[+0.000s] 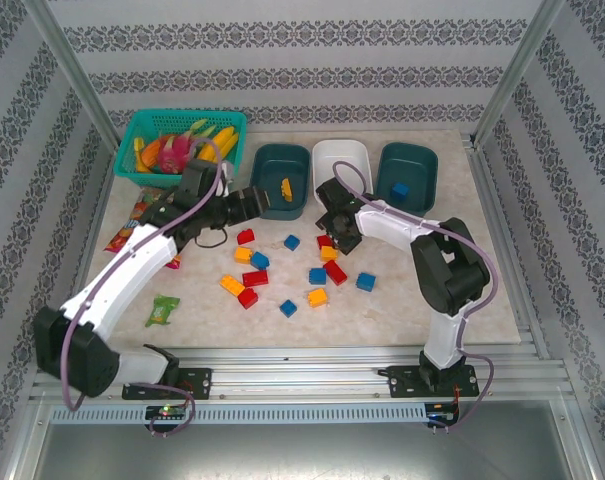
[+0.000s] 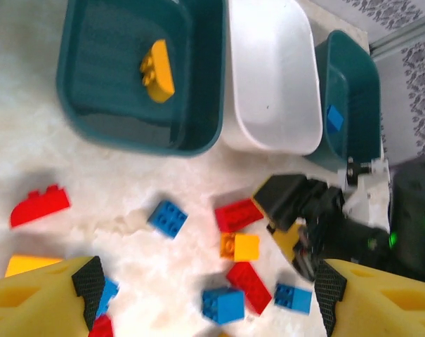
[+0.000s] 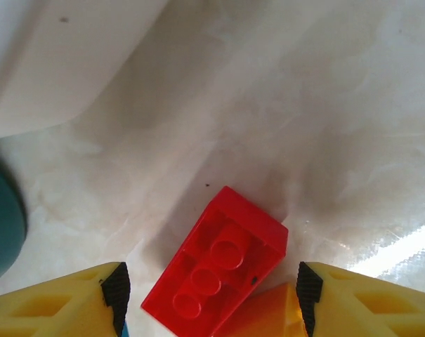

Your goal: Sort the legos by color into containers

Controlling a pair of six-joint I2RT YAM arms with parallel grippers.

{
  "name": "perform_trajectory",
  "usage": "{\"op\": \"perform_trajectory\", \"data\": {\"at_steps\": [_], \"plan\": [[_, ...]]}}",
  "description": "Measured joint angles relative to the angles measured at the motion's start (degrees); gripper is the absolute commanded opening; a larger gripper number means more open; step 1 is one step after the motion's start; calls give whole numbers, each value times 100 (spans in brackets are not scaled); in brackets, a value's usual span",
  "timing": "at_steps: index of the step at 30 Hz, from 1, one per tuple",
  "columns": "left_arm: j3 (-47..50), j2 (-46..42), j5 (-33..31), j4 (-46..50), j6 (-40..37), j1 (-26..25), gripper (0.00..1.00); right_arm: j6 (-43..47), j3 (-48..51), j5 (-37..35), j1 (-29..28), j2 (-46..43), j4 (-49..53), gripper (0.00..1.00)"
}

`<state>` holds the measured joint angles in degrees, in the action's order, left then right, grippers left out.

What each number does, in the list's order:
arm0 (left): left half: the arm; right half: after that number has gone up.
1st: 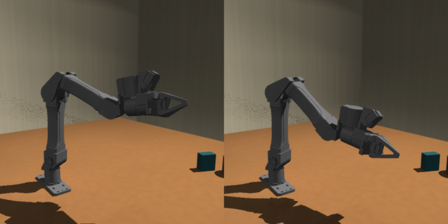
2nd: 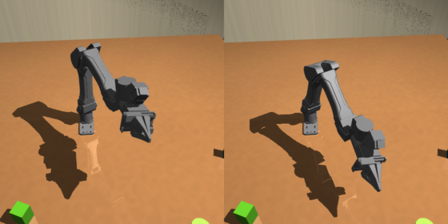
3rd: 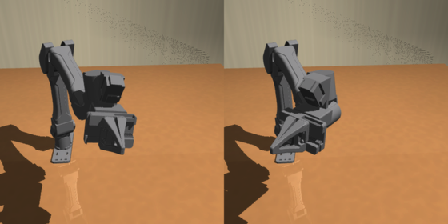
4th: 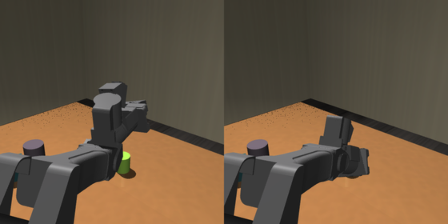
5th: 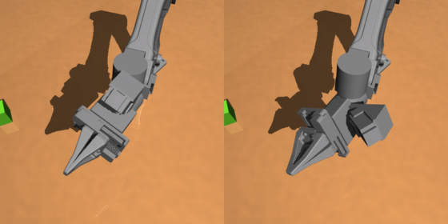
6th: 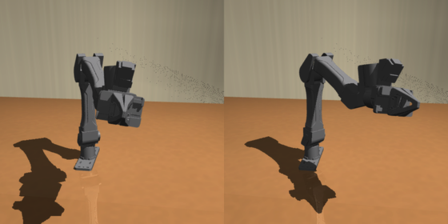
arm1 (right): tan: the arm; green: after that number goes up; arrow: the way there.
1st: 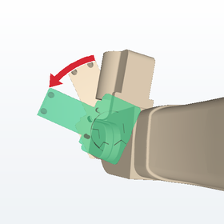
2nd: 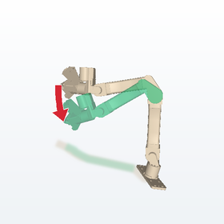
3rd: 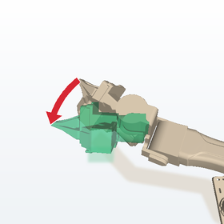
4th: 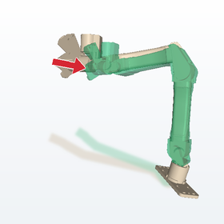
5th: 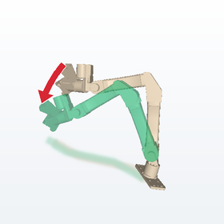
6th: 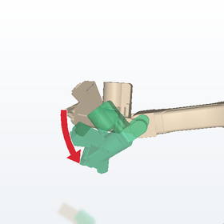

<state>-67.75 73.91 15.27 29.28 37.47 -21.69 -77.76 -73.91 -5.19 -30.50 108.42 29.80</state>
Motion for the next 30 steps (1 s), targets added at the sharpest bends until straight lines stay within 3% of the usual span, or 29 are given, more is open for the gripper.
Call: {"op": "perform_trajectory", "data": {"at_steps": [7, 22, 30], "plan": [[214, -800, -2, -11, 0, 0, 85, -260, -129, 4, 0, 245, 2, 59], [254, -774, 24, -2, 0, 0, 85, -756, -592, 7, -2, 748, 354, 48], [249, -774, 63, -2, 0, 0, 84, -780, -835, 2, -4, 863, 656, 29]]}}
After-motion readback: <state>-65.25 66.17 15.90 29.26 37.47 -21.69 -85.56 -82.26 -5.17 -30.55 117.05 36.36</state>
